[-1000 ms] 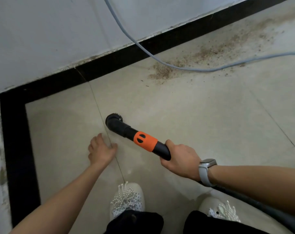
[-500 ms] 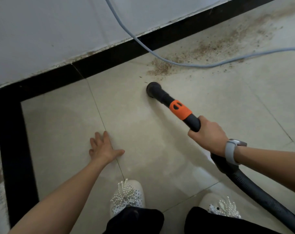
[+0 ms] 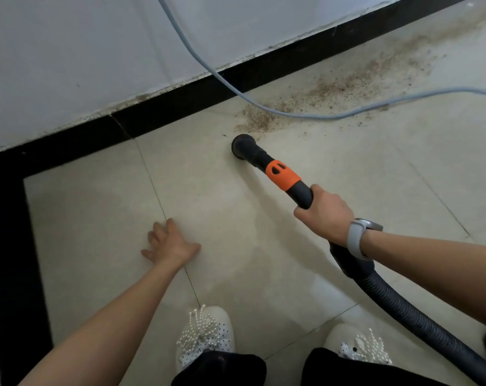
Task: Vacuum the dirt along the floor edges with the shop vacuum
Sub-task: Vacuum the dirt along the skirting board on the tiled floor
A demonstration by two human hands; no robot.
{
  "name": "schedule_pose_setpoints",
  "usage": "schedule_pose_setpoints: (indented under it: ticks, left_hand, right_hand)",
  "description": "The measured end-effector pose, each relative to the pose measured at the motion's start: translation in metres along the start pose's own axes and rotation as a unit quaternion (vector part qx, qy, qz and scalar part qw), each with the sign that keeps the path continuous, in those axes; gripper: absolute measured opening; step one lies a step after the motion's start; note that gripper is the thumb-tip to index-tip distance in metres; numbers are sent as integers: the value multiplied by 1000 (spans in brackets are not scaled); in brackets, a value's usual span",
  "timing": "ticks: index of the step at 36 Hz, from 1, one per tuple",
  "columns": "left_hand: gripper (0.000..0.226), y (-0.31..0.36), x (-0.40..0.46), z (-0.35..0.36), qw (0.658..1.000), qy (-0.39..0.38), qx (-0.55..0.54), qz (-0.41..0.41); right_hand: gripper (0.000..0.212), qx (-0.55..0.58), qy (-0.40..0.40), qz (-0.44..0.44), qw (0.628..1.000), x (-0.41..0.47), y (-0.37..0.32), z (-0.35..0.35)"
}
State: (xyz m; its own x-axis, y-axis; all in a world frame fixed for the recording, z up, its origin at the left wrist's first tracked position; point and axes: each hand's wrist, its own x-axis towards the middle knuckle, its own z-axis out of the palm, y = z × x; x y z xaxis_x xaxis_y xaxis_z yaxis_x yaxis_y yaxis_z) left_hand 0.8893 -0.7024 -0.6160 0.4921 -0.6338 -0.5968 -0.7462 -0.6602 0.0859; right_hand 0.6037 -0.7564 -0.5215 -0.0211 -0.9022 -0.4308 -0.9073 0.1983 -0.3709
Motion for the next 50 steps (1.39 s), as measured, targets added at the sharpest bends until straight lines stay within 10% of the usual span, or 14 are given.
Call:
schedule_pose_setpoints:
  ticks: [9, 26, 50]
  left_hand:
    - [103, 30, -8, 14, 992, -24, 51, 112]
    - [106, -17, 1, 2, 998, 24, -11, 48]
    - [106, 100, -11, 22, 945, -73, 186, 257]
  right_hand:
    - [22, -81, -104, -89, 987, -39, 17, 7]
    - [17, -66, -188, -136, 970, -33, -24, 25]
    - [14, 85, 24, 140, 986, -23, 83, -34]
